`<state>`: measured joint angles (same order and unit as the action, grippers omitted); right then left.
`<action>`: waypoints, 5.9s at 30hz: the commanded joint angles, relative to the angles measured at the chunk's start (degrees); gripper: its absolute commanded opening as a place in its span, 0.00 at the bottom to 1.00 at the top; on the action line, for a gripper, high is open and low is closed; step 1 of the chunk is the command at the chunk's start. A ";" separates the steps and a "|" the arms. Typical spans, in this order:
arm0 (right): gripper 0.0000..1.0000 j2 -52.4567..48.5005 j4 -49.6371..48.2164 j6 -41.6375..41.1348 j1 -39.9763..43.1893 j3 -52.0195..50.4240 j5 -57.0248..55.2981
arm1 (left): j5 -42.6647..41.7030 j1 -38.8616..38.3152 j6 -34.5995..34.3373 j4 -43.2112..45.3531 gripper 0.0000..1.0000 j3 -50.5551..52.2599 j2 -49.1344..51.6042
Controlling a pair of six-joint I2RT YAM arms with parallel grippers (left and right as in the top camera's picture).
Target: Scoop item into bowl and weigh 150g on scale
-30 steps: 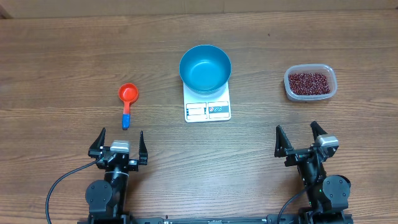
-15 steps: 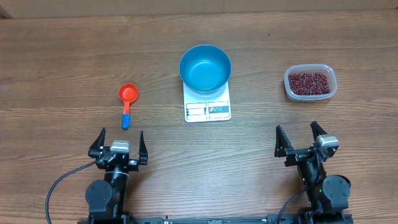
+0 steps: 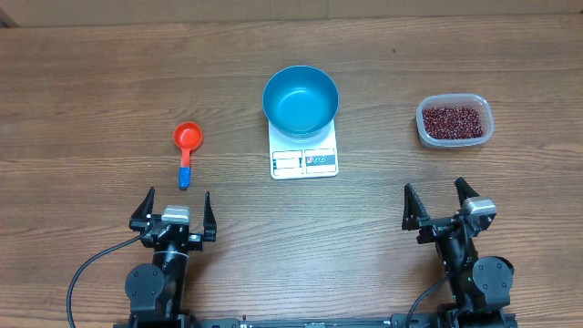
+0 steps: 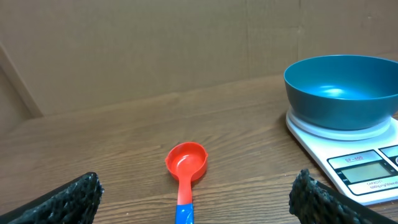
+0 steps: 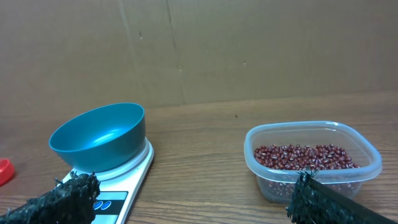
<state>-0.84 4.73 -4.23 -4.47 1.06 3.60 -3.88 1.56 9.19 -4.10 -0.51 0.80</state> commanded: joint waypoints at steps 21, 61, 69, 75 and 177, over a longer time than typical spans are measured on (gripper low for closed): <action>1.00 0.68 -0.20 0.02 0.31 -0.61 -0.57 | -0.20 0.39 -0.39 -0.11 0.99 0.24 -0.50; 1.00 0.68 -0.20 0.02 0.31 -0.61 -0.57 | -0.20 0.39 -0.39 -0.11 1.00 0.24 -0.50; 1.00 0.68 -0.20 0.02 0.31 -0.61 -0.57 | -0.15 0.39 0.72 0.09 1.00 0.24 -0.50; 1.00 0.68 -0.20 0.02 0.31 -0.61 -0.57 | -0.17 0.39 2.84 -0.11 1.00 0.24 -0.48; 1.00 0.68 -0.20 0.02 0.31 -0.61 -0.57 | -0.70 8.48 2.60 -12.85 0.47 -67.58 114.40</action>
<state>-0.84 4.73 -4.23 -4.49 1.06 3.60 -4.91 9.85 10.57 -17.10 -67.64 113.30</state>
